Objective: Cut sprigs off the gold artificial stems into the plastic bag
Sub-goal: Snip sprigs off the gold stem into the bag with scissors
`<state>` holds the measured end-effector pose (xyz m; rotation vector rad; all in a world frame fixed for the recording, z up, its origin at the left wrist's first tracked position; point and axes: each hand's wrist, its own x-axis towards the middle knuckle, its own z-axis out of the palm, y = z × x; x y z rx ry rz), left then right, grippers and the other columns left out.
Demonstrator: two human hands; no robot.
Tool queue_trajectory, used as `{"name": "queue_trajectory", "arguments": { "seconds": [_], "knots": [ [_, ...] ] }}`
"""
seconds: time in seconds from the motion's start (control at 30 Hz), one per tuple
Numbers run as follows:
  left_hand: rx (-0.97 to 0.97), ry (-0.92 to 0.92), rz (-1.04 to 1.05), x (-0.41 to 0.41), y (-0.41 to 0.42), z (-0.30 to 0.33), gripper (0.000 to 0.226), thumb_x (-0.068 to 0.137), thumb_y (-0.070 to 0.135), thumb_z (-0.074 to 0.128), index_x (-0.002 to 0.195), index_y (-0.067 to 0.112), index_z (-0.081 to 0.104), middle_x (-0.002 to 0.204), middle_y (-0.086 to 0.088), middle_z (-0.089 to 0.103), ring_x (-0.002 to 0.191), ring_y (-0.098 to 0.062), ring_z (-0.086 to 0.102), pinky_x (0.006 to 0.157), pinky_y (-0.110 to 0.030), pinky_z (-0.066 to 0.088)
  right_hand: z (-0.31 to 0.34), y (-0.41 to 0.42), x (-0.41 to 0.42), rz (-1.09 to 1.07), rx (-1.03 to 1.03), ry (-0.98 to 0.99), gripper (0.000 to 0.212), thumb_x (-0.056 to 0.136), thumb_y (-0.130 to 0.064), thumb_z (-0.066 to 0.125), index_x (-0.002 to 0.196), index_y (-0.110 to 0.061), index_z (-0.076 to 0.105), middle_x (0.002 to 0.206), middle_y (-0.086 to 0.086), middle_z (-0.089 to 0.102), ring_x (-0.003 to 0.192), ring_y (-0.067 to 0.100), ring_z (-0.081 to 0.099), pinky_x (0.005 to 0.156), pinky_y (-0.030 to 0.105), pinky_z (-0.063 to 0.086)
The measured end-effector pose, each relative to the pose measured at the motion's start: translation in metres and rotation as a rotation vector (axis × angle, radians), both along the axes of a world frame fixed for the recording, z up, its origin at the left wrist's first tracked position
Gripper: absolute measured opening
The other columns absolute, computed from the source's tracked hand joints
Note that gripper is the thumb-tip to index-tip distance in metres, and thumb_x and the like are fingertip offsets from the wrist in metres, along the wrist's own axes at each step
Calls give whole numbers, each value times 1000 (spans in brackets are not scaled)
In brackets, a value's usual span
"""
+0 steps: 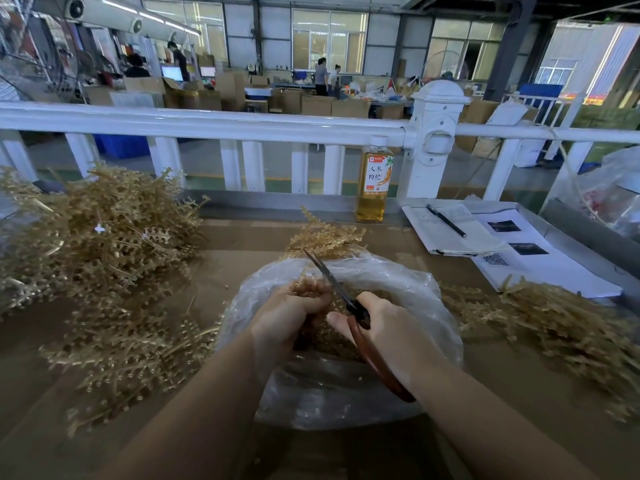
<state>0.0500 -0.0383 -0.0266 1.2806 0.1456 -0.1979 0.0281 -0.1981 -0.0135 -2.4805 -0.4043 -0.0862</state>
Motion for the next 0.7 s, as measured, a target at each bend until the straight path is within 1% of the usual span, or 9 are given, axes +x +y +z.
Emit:
{"name": "queue_trajectory", "arguments": {
  "seconds": [0.13,0.2,0.33,0.43,0.5,0.57,0.6,0.63,0.7],
  "knots": [
    [-41,17,-4,-1,0,2,16,85,-4,58,76,7,64,73,-13,67,65,-22,66,59,-28,56,3,3,-2,9,50,24,36,89,-62,49,92,-27,51,82,-11,61,80,9,60,72,25,47],
    [-36,22,-13,-1,1,3,13,86,-4,58,80,6,64,76,-14,67,68,-24,66,65,-31,56,4,4,-2,4,38,4,35,89,-61,50,89,-26,51,77,-11,58,75,8,58,66,23,44],
    [-14,35,-21,-3,2,6,16,85,-3,60,76,8,66,85,-17,66,77,-27,64,81,-39,52,4,6,-2,-5,0,-41,36,90,-60,49,85,-25,53,70,-10,55,66,4,54,58,17,38],
    [-7,57,-5,-4,1,7,11,86,-2,59,89,3,68,92,-21,66,85,-31,64,88,-41,51,4,5,-2,-9,-17,-53,38,90,-61,49,83,-24,54,68,-10,56,64,5,55,57,17,39],
    [-27,69,39,-3,2,7,17,88,-5,53,101,-1,64,96,-22,65,89,-31,63,90,-41,50,7,2,-4,-22,-33,-62,36,89,-63,49,79,-28,50,66,-11,54,61,3,53,54,17,35],
    [-99,60,58,-4,2,6,28,90,-13,41,106,-1,61,98,-22,64,90,-31,62,87,-38,52,11,0,-7,-59,-74,-92,35,88,-66,46,78,-32,45,65,-13,52,59,-1,49,49,14,30],
    [-142,48,57,-4,2,7,32,90,-16,37,106,-2,60,97,-22,65,88,-30,64,82,-34,55,11,-1,-9,-79,-96,-120,35,88,-68,45,80,-33,44,65,-15,52,58,-4,48,46,13,31],
    [-177,33,62,-4,1,8,31,90,-17,36,104,-2,59,93,-21,66,83,-27,65,75,-30,57,12,-2,-11,-91,-112,-153,35,87,-69,44,81,-34,44,65,-16,51,56,-6,46,46,12,34],
    [-214,23,99,-5,1,11,20,90,-14,43,95,-2,60,77,-17,68,66,-20,68,60,-25,58,11,-1,-14,-80,-113,-186,33,87,-68,43,85,-35,43,66,-16,50,57,-5,45,50,9,38]
  ]
}}
